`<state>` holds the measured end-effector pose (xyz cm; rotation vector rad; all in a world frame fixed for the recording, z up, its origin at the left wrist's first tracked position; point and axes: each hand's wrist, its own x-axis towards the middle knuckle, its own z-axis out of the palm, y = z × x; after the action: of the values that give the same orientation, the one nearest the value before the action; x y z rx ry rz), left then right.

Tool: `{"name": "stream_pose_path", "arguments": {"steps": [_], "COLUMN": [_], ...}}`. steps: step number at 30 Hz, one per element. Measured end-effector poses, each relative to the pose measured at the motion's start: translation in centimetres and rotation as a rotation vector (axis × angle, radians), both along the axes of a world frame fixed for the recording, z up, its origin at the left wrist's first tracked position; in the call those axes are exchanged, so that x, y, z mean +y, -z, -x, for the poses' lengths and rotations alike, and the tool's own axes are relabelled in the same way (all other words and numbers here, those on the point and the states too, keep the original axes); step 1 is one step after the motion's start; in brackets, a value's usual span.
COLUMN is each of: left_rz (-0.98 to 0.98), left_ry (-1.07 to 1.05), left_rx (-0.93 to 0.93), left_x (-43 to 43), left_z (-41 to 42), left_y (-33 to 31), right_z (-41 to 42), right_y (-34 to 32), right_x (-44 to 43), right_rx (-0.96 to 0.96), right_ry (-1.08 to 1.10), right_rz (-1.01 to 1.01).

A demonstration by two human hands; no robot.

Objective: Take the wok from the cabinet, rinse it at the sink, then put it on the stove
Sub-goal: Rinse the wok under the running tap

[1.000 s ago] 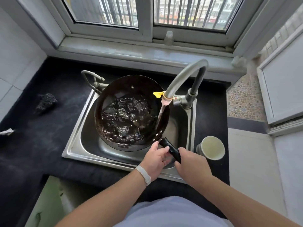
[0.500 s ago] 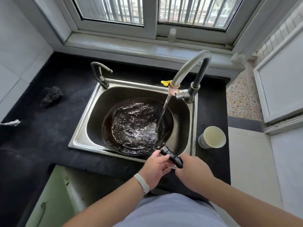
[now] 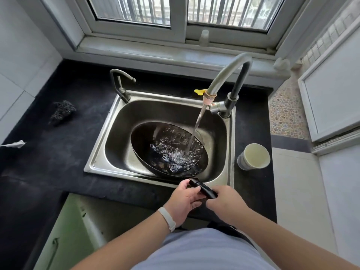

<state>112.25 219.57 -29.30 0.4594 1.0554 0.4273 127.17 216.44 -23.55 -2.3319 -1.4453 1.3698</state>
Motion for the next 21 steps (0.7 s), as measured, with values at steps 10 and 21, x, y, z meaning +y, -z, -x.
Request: {"name": "stream_pose_path", "arguments": {"steps": [10, 21], "left_rz": [0.048, 0.139], "left_ry": [-0.152, -0.295], "left_rx": [0.074, -0.301], "left_x": [0.3, 1.5], "left_z": [-0.9, -0.3], "left_y": [-0.7, -2.0], "right_z": [0.2, 0.0], "right_y": [-0.8, -2.4], "right_x": [0.0, 0.6], "right_rx": [0.275, 0.517], "right_ry": [0.258, 0.291], "right_rz": [0.114, 0.082]}}
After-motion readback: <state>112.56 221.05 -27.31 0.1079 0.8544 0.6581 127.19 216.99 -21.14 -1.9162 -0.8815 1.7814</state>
